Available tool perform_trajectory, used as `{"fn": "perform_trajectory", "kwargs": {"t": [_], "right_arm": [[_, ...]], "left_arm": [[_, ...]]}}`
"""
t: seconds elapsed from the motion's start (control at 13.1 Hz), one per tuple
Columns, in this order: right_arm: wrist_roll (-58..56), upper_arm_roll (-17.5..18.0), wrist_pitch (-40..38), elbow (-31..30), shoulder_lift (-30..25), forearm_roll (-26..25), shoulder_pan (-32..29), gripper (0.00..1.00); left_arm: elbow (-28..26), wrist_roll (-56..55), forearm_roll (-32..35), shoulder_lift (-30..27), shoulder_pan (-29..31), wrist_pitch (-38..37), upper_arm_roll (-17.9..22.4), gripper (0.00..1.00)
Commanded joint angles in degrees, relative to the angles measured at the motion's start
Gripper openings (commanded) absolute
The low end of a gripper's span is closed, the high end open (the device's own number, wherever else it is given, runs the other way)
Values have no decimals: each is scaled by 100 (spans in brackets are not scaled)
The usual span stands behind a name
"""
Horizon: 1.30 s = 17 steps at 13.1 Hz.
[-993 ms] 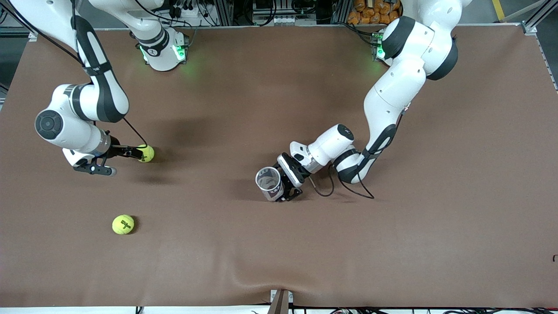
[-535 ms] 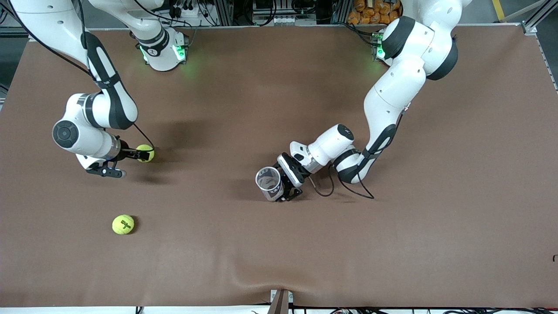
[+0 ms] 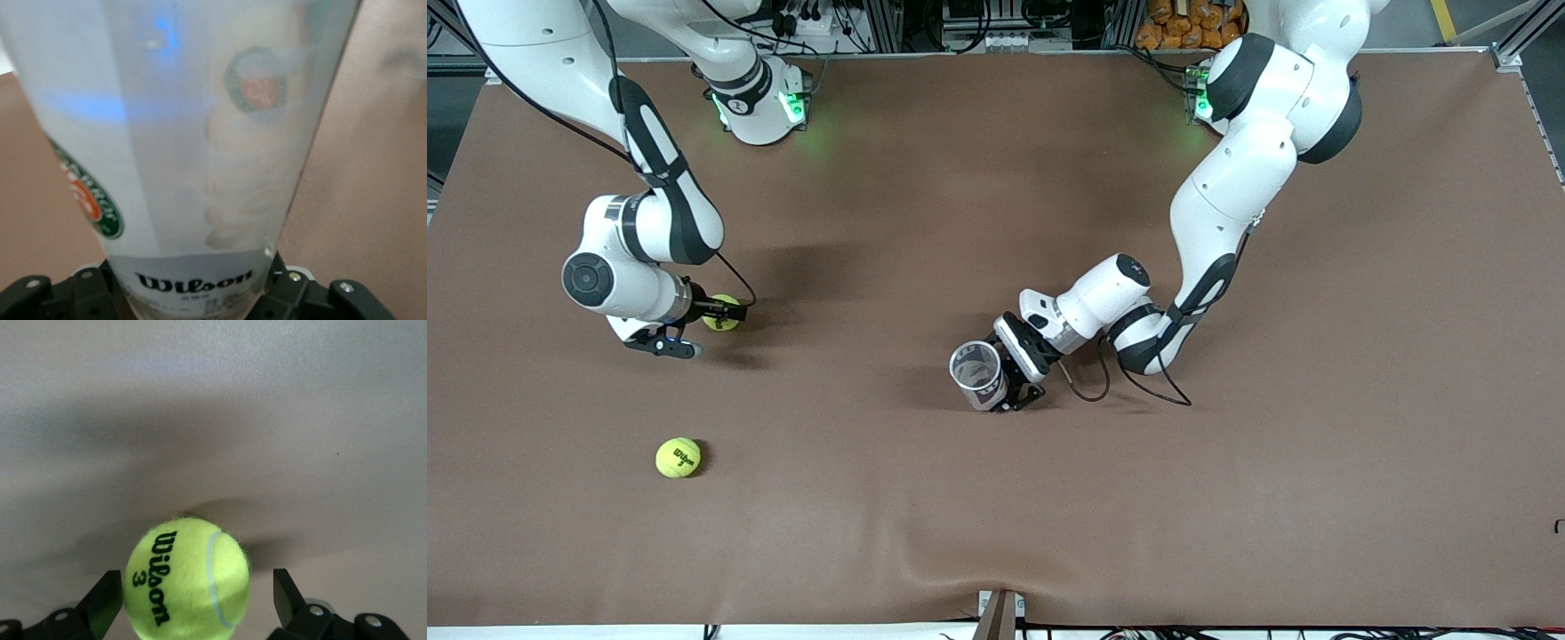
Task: Insert tennis ball vertically with right arm
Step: 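Lower the right gripper onto the nearer tennis ball and grasp it, then carry the tennis ball with the right gripper over the tube opening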
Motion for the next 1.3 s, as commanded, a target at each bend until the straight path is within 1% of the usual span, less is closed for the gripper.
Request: {"fn": "perform_trajectory", "kwargs": {"t": [0.0,0.08,0.15,0.31,0.46,0.53,0.61,0.76,0.84,0.92,0.99,1.15,1.22], "right_arm": [[81,9,86,-47,-7,55,41,66],[81,9,87,-38,-7,55,41,54],[81,9,87,-30,-7,55,41,48],[81,9,43,14,-69,55,41,47],[89,9,-88,119,-305,55,41,48],[81,9,-481,346,-463,55,41,49],[81,18,-1024,705,-560,55,50,49],[81,62,-2097,1636,-561,55,102,50],[89,79,-2502,2067,-552,63,190,52],[89,79,-2785,2428,-544,107,295,52],[98,71,-2996,2762,-526,255,418,52],[272,71,-3200,3282,-491,755,550,52],[605,71,-3218,3502,-430,1010,655,52]], "left_arm": [[31,-73,175,56,46,171,3,79],[40,-73,175,56,46,162,3,79],[40,-73,166,56,46,171,3,79],[49,-73,157,56,46,162,3,79],[49,-73,157,56,46,171,3,79],[49,-73,157,56,55,162,3,79],[58,-73,157,56,55,162,3,79],[49,-73,157,56,55,171,3,79],[49,-73,157,56,90,162,3,79],[49,-73,157,56,90,171,3,79],[49,-73,157,56,90,162,3,79],[58,-73,157,56,90,171,3,79],[58,-73,157,56,90,171,3,79]]}}
